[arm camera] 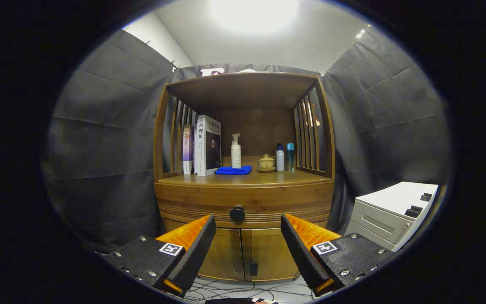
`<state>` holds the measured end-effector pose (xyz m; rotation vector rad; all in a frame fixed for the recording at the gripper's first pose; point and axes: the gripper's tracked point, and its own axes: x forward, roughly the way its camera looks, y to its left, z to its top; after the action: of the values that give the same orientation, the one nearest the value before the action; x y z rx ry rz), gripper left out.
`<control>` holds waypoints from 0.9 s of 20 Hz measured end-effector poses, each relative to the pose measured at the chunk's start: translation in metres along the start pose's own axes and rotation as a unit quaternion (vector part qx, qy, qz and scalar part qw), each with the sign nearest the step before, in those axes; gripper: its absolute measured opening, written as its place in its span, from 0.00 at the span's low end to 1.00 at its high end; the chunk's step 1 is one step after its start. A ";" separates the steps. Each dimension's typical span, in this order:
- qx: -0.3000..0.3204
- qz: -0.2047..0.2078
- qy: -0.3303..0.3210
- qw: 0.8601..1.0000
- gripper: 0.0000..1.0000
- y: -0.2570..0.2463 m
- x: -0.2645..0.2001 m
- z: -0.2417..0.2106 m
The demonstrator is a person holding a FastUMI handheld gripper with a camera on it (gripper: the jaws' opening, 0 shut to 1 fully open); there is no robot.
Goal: Pull open the drawer, take out the items inside it, and place them on the countertop above the cabinet.
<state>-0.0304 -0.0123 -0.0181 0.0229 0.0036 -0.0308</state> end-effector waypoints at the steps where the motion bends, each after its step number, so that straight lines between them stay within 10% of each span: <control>1: 0.002 0.005 -0.001 1.000 0.96 0.003 -0.001 0.001; 18: 0.013 0.040 -0.007 0.999 0.96 0.024 0.042 0.000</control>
<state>0.0119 0.0100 -0.0176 0.0479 -0.0121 0.0498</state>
